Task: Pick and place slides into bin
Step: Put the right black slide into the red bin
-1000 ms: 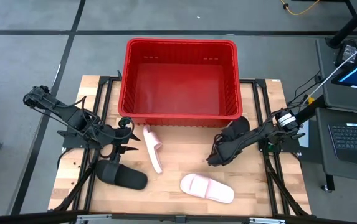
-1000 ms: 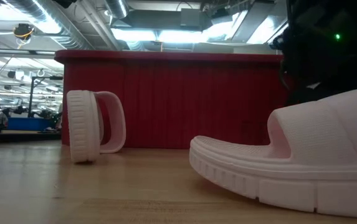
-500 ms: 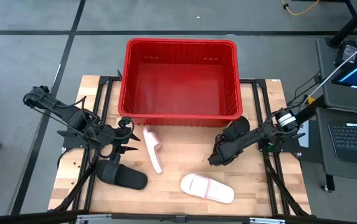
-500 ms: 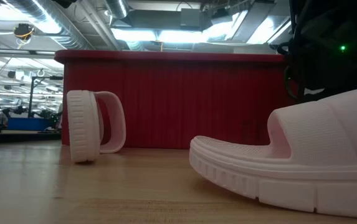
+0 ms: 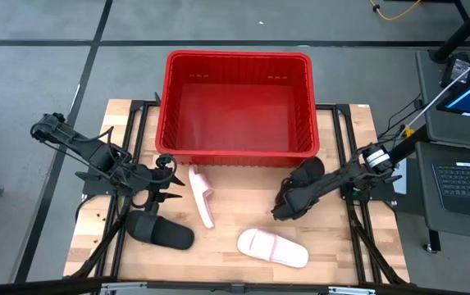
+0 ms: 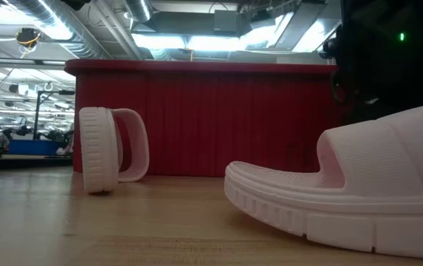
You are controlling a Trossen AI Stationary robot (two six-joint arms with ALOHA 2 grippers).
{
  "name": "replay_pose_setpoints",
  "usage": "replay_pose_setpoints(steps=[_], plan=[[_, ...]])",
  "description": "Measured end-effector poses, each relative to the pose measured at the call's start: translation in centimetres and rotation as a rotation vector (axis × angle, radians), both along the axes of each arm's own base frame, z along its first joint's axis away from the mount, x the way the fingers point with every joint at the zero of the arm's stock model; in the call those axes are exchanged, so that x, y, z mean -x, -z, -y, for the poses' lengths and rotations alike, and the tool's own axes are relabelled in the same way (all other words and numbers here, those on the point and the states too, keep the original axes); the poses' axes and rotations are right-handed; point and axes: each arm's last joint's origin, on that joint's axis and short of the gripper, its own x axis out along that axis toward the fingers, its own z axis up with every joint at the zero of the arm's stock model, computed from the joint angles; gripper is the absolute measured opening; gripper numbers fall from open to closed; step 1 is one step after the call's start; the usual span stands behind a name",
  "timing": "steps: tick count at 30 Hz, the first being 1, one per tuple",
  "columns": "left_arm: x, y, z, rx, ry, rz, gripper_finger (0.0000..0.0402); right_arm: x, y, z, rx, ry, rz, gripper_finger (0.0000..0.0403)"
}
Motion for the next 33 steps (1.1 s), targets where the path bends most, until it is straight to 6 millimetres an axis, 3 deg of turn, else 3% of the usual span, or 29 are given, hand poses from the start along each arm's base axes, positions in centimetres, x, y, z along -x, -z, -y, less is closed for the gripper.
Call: replay_pose_setpoints(steps=[16, 24, 33], plan=[[0.0, 0.0, 0.0, -0.003, 0.002, 0.000, 0.0164, -2.3, -6.4, -5.4, -0.150, -0.146, 0.143, 0.0016], [0.0, 0.0, 0.0, -0.003, 0.002, 0.000, 0.0164, -2.9, -9.7, -7.9, -0.228, -0.306, 0.226, 0.0015], [0.0, 0.0, 0.0, -0.038, 0.010, 0.007, 0.0164, -4.1, -14.7, -9.2, -0.081, -0.543, 0.446, 0.0015]])
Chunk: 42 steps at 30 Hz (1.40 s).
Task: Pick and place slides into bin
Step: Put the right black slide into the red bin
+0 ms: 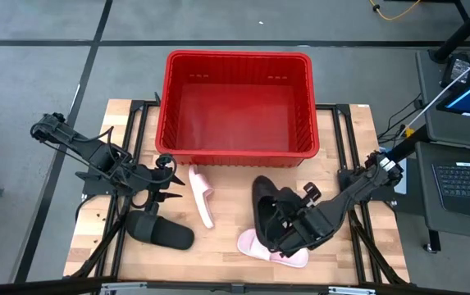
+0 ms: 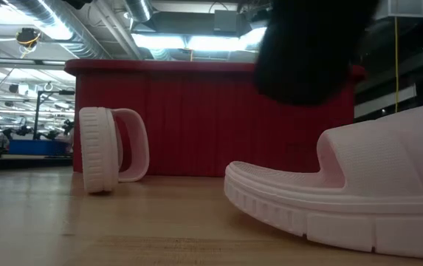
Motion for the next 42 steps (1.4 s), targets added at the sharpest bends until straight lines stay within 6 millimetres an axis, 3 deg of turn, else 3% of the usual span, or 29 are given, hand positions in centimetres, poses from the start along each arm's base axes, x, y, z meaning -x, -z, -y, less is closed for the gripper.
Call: replay_pose_setpoints(steps=[10, 17, 24, 34, 42], plan=[[-0.5, -0.7, -0.1, -0.128, -0.018, 0.108, 0.0161, -1.7, -5.0, 0.4, 0.134, -0.160, 0.196, 0.0015], [-0.8, -1.3, 0.0, -0.224, 0.046, 0.176, 0.0122, -2.6, -7.4, 2.0, 0.329, -0.195, 0.242, 0.0015], [-0.8, -1.8, -0.4, -0.249, -0.011, 0.221, 0.0084, -4.1, -8.6, 5.6, 0.457, -0.143, 0.200, 0.0015], [0.2, -3.9, -3.9, -0.194, -0.178, 0.360, 0.0009, -5.4, -9.9, 11.2, 0.539, -0.105, 0.047, 0.0015], [1.2, -4.7, -6.3, -0.246, -0.293, 0.390, 0.0001, -4.1, -12.1, 16.4, 0.593, -0.075, -0.088, 0.0015]])
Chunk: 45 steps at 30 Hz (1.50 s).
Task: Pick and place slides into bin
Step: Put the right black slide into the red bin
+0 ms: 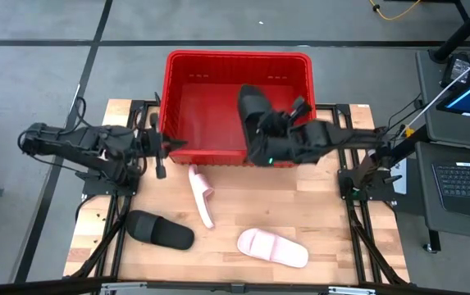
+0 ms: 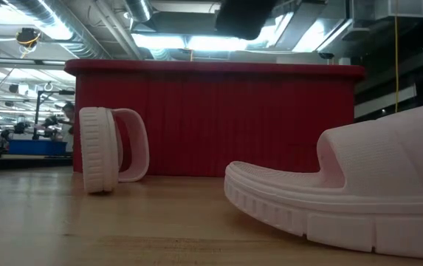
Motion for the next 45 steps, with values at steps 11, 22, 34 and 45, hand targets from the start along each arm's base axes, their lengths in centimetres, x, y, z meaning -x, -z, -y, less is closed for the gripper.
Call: replay_pose_setpoints(steps=[11, 22, 34, 45], plan=[[0.1, -0.7, -2.6, -0.008, -0.143, 0.068, 0.0002, 3.4, -2.9, 3.9, 0.044, 0.013, -0.110, 0.0015], [-0.9, -0.9, -4.2, -0.093, -0.066, 0.055, 0.0001, 4.3, -3.8, 6.8, -0.026, -0.012, -0.134, 0.0015], [-1.1, 0.0, -6.3, -0.120, -0.080, -0.041, 0.0002, 2.9, -0.3, 10.4, -0.063, 0.067, -0.200, 0.0015], [-0.6, 0.1, -7.6, -0.159, -0.133, -0.071, 0.0001, 2.5, 3.2, 14.1, -0.104, 0.137, -0.255, 0.0015]])
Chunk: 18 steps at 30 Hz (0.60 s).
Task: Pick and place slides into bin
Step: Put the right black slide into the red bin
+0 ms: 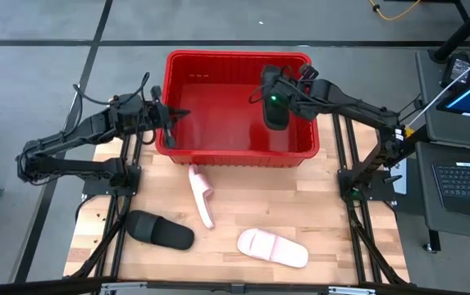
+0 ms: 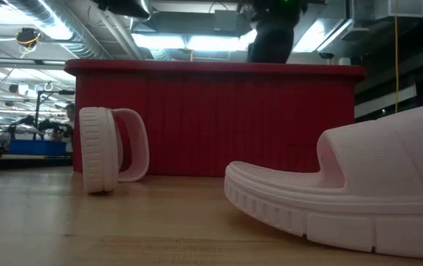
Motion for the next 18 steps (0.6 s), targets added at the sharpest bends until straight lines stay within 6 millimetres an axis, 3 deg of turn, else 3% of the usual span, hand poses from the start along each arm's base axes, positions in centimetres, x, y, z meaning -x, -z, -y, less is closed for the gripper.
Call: replay_pose_setpoints(steps=[11, 18], plan=[[0.4, 0.1, -0.8, -0.016, -0.045, -0.025, 0.0002, 0.0, 7.2, 3.5, -0.067, 0.032, -0.116, 0.0015], [0.4, 0.2, -0.9, -0.012, -0.053, -0.028, 0.0002, 0.0, 10.2, 5.1, -0.075, -0.012, -0.135, 0.0015]])
